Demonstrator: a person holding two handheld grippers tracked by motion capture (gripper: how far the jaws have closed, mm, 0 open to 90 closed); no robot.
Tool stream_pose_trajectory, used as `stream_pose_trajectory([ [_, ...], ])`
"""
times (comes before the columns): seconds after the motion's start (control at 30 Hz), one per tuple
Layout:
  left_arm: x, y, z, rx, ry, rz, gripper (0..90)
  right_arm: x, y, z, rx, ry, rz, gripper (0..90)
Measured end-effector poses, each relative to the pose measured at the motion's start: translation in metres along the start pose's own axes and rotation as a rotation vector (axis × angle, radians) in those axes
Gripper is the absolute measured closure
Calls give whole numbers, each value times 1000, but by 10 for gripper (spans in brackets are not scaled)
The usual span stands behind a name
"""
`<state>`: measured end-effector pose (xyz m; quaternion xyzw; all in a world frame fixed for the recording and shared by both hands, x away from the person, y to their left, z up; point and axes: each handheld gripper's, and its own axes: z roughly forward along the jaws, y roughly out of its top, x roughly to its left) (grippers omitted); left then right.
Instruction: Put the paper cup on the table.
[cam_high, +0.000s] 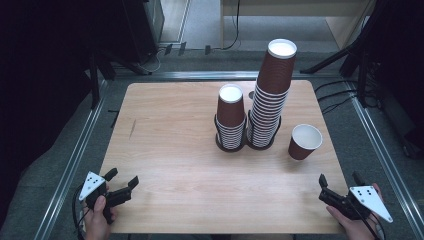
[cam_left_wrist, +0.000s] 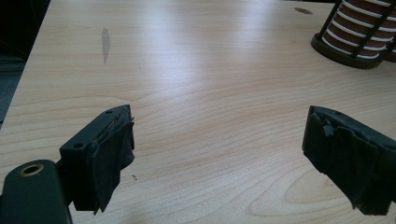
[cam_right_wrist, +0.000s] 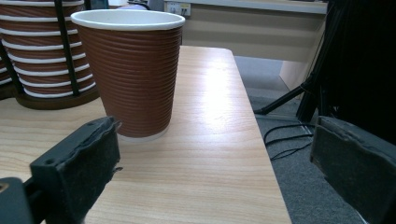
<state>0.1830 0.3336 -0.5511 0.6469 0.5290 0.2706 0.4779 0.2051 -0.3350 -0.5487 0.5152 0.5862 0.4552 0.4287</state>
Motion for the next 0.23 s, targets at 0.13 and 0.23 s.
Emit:
stream_pose_trajectory([
  [0.13, 0, 0, 0, 4, -3, 0, 95, 0, 0, 2, 19, -4, 14, 33],
  [0.23, 0, 0, 1, 8, -5, -1, 95, -1, 1, 0, 23, -2, 44, 33],
])
